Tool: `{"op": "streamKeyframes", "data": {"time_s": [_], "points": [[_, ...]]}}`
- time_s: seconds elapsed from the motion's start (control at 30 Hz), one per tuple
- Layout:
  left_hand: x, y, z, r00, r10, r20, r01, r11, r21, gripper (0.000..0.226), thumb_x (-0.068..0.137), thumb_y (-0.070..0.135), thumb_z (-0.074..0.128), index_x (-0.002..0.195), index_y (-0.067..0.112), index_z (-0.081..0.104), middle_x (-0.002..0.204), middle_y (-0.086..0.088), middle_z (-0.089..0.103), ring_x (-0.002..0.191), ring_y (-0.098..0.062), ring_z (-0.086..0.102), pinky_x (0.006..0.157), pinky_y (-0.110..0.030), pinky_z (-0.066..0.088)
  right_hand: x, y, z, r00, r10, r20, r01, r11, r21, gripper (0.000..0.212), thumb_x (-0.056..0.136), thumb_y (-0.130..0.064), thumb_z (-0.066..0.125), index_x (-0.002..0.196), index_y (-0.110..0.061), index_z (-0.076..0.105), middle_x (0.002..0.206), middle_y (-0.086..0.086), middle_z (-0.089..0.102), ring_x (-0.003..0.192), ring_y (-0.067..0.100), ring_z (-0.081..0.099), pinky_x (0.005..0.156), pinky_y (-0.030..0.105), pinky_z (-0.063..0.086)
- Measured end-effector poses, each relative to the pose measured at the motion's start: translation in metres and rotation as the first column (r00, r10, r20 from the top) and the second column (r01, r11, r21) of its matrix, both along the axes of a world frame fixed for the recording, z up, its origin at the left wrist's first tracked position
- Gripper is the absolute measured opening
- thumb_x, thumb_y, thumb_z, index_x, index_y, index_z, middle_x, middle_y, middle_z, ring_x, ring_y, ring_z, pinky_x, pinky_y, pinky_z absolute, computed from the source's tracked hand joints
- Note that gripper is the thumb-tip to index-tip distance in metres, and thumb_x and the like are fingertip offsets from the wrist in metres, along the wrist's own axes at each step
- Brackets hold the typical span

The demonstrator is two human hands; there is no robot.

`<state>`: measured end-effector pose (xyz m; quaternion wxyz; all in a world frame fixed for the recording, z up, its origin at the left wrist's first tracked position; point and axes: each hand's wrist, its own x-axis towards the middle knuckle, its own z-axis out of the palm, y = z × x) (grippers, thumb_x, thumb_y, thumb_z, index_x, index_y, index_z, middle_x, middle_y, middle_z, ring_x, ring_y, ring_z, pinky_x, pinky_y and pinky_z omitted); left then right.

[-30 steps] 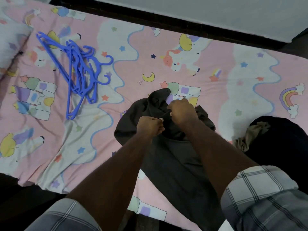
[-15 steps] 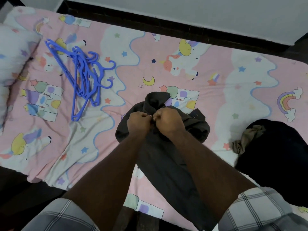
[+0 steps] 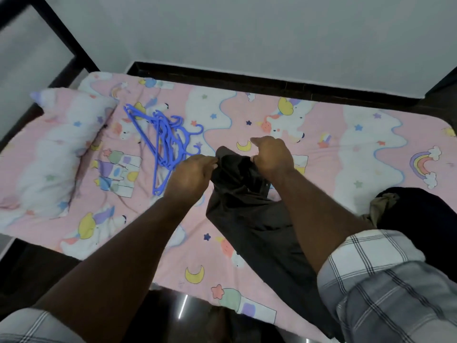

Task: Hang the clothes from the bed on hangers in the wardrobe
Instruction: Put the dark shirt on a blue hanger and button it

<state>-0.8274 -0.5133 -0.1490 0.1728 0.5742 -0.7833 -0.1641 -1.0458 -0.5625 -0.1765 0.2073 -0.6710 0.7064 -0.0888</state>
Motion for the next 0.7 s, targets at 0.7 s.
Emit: {"op": "streamKeyframes", "data": {"time_s": [0.7], "points": [[0.043,-0.02,0.19,0.898,0.211,-0.386,-0.313,0.923,-0.224,0.015,0.091,0.023,0.06,0.092,0.015,0.072,0.085,0.0,0.074,0.082,-0.019,0.067,0.07,-0.018,0.039,0.025,0.064,0.253,0.981,-0.188,0.048,0.178,0.775,-0.606,0.027,0.083,-0.006,0.055,0.098,-0.01,0.077,0.099,0.006,0.075,0.094,0.024,0.067,0.071,0.024,0.044]]}}
